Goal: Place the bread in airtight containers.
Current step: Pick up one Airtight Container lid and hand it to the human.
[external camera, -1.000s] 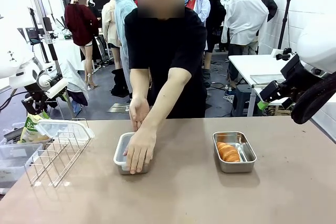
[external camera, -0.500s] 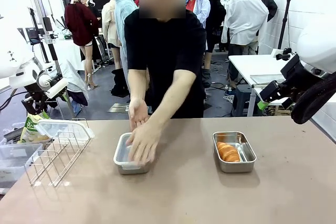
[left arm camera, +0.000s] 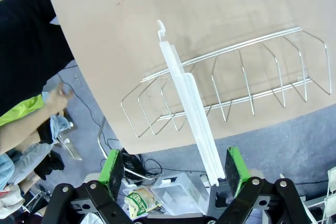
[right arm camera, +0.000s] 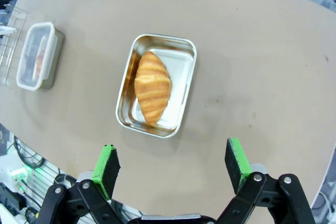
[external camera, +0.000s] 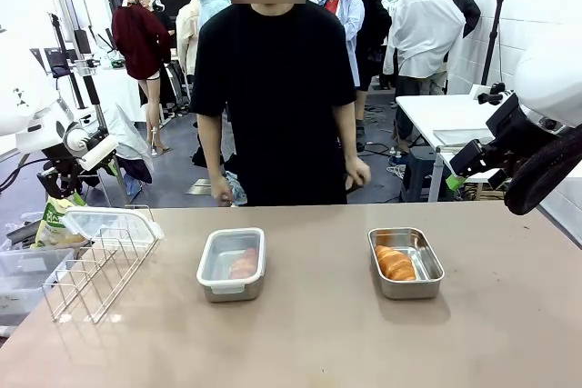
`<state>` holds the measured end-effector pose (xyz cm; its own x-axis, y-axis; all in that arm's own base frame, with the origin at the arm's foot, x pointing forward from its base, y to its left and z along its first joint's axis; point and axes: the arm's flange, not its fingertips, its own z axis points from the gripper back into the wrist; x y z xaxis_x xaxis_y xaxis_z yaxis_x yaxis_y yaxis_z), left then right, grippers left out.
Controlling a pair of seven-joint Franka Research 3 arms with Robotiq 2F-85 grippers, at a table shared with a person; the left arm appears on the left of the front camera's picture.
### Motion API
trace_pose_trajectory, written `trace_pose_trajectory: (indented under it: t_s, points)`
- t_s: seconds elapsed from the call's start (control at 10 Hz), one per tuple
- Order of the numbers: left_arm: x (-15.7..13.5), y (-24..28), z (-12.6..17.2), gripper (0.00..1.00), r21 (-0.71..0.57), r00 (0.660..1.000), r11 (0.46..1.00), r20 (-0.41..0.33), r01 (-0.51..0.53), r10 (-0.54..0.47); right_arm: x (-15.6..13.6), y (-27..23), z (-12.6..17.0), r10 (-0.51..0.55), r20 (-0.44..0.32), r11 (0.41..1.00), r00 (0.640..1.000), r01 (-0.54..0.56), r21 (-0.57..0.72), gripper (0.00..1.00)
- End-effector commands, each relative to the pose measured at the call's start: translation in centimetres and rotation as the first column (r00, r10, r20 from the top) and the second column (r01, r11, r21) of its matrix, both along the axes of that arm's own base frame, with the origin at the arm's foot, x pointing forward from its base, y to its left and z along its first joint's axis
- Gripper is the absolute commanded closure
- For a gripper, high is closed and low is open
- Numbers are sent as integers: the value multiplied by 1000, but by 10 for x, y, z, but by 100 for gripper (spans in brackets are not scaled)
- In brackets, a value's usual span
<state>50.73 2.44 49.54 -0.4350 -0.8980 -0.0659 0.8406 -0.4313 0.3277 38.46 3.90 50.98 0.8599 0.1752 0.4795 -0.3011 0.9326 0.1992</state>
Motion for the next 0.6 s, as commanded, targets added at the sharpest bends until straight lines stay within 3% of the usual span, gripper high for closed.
trace_pose_trajectory:
  t_s: [0.0, 0.5]
  points:
    - [0, 2, 0, 0, -5, 1000, 1000, 6, -3, 3, 1, 1, 0, 1, -2, 1000, 1000, -1, -1, 0]
    - [0, 2, 0, 0, -5, 1000, 1000, 6, -3, 3, 1, 1, 0, 1, -2, 1000, 1000, -1, -1, 0]
